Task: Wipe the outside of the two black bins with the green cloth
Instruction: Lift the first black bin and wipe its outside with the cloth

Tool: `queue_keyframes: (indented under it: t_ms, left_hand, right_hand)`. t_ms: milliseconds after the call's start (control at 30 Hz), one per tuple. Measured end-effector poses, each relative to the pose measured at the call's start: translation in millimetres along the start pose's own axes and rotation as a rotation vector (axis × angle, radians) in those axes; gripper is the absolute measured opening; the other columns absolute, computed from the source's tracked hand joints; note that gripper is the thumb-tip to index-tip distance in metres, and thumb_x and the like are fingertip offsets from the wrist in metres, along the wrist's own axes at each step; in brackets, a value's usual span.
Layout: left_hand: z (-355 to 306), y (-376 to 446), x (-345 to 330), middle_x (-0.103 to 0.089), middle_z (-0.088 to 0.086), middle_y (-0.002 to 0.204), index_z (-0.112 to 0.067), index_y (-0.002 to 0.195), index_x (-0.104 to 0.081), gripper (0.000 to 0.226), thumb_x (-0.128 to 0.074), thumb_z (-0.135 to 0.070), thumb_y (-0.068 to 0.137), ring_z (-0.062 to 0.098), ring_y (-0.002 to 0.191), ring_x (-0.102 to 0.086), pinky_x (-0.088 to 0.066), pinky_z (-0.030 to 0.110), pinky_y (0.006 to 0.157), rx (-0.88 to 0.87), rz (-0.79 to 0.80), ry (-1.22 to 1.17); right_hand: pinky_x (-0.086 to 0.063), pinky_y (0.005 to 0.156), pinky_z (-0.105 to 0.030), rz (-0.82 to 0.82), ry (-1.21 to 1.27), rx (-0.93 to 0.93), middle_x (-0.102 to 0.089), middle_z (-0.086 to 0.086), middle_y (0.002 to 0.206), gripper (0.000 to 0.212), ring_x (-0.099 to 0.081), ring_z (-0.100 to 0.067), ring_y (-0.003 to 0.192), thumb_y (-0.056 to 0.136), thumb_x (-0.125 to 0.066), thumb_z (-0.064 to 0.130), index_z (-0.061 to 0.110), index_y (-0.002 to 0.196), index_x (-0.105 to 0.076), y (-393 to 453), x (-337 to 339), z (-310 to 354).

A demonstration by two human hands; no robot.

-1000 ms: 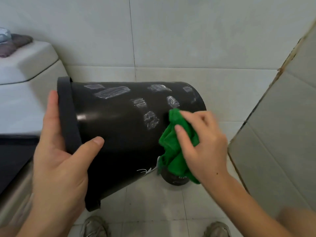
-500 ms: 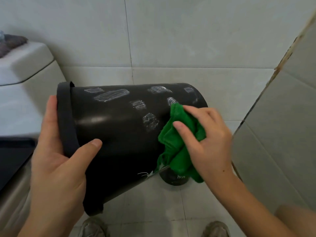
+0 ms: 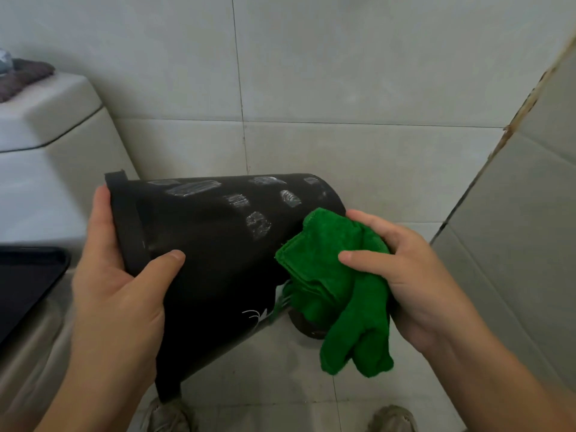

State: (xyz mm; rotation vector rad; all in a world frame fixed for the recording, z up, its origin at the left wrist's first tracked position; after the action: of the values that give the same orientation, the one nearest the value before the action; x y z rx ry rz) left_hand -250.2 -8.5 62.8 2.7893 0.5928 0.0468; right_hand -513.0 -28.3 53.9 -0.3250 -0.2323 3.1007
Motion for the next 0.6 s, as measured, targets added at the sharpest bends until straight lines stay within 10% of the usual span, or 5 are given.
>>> queue_keyframes:
  t_ms: [600]
  left_hand:
    - [-4, -1, -5, -0.06, -0.009, 0.132, -0.034, 0.149, -0.032, 0.078, -0.056, 0.009, 0.088, 0.012, 0.116, -0.061, -0.049, 0.049, 0.099, -0.018, 0.023, 0.006]
  right_hand:
    - [-0.055, 0.067, -0.034, -0.058, -0.434, 0.234, -0.072, -0.002, 0.079, 0.038, -0.068, -0.018, 0.074, 0.086, -0.056, -0.013, 0.022, 0.083, -0.071, 13, 11, 8]
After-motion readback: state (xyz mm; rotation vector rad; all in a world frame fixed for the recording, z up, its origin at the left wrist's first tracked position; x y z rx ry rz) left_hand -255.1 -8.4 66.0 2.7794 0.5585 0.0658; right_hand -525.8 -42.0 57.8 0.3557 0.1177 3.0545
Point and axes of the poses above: each hand's wrist, its own y-axis towards the middle knuckle, its own x-axis out of the back of the hand, z = x × y, the point moved 7 cm from there along y, towards the middle knuckle
